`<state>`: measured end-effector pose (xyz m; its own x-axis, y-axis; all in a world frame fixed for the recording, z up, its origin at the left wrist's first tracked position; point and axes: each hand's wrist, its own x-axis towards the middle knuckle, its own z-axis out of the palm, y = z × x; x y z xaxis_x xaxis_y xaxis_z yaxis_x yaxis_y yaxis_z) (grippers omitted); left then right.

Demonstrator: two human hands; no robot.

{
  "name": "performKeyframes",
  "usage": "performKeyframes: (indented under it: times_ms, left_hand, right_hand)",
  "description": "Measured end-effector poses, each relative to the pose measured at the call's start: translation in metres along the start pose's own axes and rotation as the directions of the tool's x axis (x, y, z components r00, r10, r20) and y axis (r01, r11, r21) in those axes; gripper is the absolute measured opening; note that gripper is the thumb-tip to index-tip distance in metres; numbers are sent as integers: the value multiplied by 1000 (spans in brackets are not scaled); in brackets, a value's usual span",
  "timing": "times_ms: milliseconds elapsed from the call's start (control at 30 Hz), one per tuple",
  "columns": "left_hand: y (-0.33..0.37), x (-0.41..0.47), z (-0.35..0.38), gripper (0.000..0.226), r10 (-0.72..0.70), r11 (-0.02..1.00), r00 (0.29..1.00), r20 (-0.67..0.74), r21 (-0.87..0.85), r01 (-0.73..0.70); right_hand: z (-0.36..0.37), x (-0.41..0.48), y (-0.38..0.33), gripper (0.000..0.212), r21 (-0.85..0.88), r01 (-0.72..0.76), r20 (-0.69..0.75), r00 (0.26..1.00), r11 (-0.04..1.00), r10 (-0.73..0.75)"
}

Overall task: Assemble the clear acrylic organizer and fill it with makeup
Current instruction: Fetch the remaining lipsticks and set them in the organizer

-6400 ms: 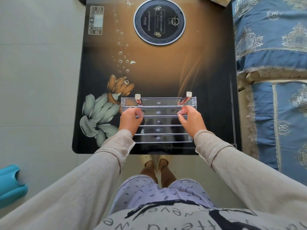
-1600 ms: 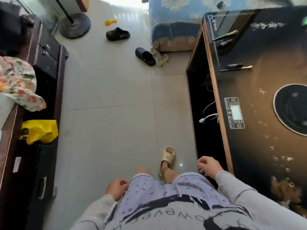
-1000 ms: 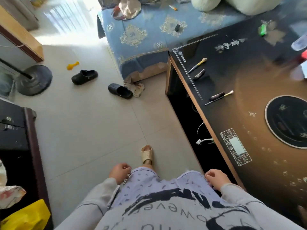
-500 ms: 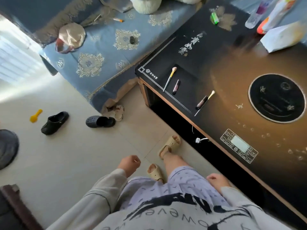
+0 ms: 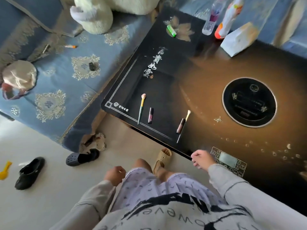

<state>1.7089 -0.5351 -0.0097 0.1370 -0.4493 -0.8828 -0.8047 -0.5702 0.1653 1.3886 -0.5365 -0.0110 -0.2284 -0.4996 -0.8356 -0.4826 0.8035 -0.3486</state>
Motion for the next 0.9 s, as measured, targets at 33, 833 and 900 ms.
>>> performKeyframes:
  times_ms: [33, 833, 900]
  left_hand:
    - [9, 5, -8, 33, 4, 1000, 1000, -11, -11, -5]
    - [203, 115, -65, 39, 190, 949, 971, -146, 283, -143]
    - [208, 121, -62, 33, 181, 942, 975, -132, 310, -132]
  right_hand:
    - [-1, 1, -3, 32, 1, 6, -5, 1000, 1000, -6]
    - [4, 92, -109, 23, 41, -195, -336, 921, 980, 197]
    - [7, 97, -109, 27, 20, -212, -322, 924, 977, 207]
